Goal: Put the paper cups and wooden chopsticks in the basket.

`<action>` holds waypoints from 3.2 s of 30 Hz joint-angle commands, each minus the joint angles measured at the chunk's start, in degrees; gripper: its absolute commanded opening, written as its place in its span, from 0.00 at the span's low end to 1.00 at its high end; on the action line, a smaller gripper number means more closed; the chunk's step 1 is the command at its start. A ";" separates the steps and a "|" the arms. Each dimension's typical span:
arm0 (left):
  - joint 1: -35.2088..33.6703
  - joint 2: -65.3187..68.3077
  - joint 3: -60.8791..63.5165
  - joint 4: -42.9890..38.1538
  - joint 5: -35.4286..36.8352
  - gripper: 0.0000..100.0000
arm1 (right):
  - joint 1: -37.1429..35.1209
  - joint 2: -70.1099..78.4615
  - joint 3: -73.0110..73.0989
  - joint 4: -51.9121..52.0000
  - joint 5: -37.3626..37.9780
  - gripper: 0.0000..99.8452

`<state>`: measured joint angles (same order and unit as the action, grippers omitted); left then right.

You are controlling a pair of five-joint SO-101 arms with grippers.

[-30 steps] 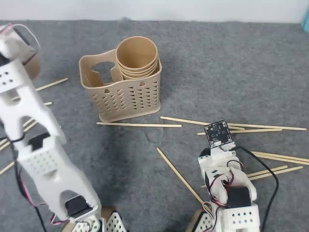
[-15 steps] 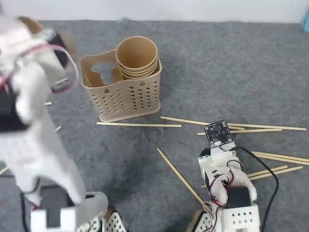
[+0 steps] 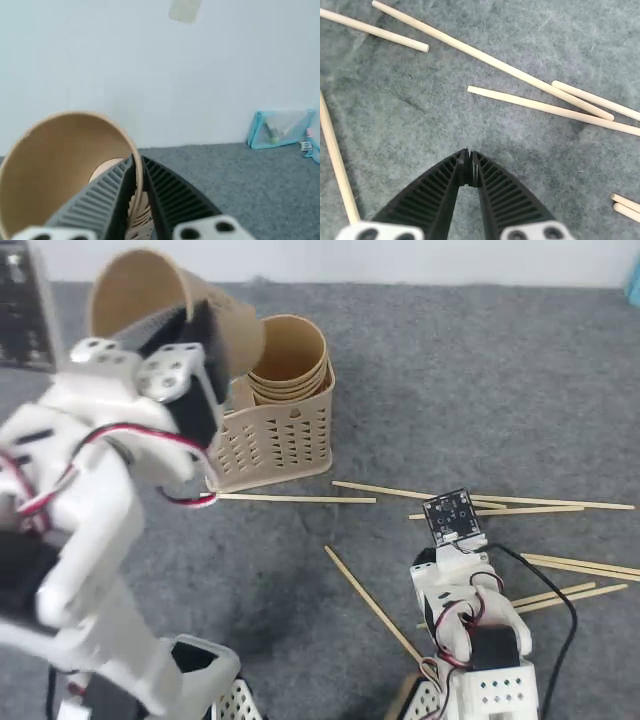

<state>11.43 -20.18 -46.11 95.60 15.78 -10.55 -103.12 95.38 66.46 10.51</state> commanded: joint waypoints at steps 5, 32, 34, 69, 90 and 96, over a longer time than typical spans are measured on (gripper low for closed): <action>2.81 -0.79 17.63 -16.35 -2.90 0.01 | -0.22 -0.92 0.79 0.40 0.79 0.01; 2.73 -0.79 42.15 -28.75 -10.73 0.01 | -0.31 -0.92 0.79 0.40 0.88 0.01; 2.73 -0.88 42.59 -30.33 -10.73 0.03 | -0.31 -0.92 0.79 0.40 0.88 0.01; -8.09 -30.59 55.96 -10.37 -9.05 0.01 | -0.31 -0.92 0.79 0.40 0.62 0.01; -15.91 -30.68 91.03 -40.09 -6.07 0.01 | -0.22 -0.92 0.79 0.40 0.53 0.01; -28.84 -32.09 91.47 -44.40 2.11 0.01 | -0.31 -0.92 0.79 0.40 0.53 0.01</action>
<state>-10.81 -49.89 45.14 54.11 14.02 -10.55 -103.12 95.38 66.46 10.68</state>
